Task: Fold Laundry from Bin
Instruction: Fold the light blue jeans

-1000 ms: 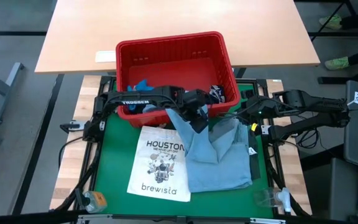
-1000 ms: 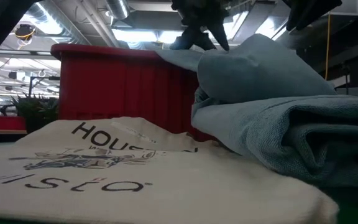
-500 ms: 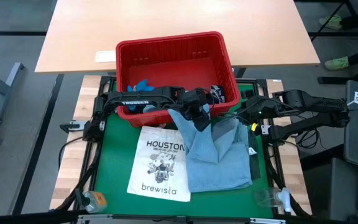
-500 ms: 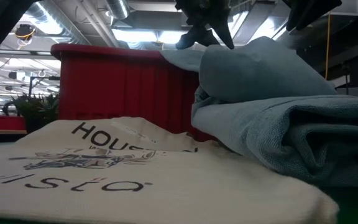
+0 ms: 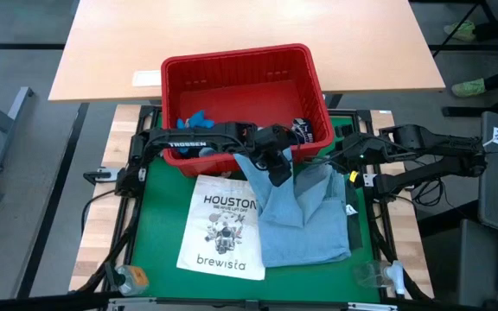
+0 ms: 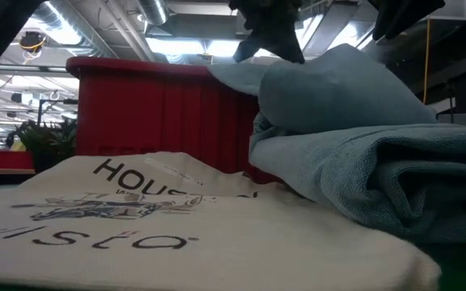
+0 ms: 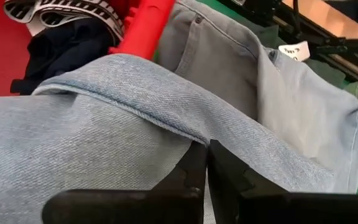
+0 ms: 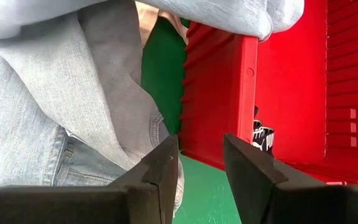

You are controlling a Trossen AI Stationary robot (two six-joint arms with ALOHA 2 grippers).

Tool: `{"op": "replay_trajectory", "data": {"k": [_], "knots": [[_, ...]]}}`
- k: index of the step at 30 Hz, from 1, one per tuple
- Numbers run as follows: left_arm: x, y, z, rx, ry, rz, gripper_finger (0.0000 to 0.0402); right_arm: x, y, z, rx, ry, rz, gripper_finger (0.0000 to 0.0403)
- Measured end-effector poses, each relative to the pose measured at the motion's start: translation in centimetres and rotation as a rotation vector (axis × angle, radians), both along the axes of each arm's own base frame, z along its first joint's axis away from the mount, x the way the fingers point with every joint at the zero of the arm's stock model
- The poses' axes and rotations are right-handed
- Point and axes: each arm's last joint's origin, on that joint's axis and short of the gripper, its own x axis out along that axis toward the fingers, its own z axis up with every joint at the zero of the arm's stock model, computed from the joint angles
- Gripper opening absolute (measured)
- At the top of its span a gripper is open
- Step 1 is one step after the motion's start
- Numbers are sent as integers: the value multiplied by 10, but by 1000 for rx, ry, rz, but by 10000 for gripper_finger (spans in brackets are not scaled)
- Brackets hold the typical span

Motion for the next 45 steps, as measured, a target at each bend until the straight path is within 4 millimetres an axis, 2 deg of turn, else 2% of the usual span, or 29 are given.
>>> {"op": "replay_trajectory", "data": {"k": [8, 13, 19, 26, 32, 38, 41, 45], "knots": [[-14, -36, 29, 56, 73, -96, 1, 0, 0, 0, 0, 0, 0, 127], [-37, -81, 41, 24, 204, -120, 1, 0, 0, 0, 0, 0, 0, 127], [-67, -144, 38, -31, 368, -99, 0, 0, 0, 0, 0, 0, 0, 127], [-92, -206, 17, -16, 446, -30, 0, 0, 0, 0, 0, 0, 0, 127], [-112, -240, -9, 20, 521, -32, 12, 0, 0, 0, 0, 0, 0, 127], [-127, -259, -35, 15, 589, 70, 68, 0, 0, 0, 0, 0, 0, 127], [-130, -262, -45, 20, 602, 99, 99, 0, 0, 0, 0, 0, 0, 127], [-127, -259, -48, 24, 600, 94, 125, 0, 0, 0, 0, 0, 0, 127]]}}
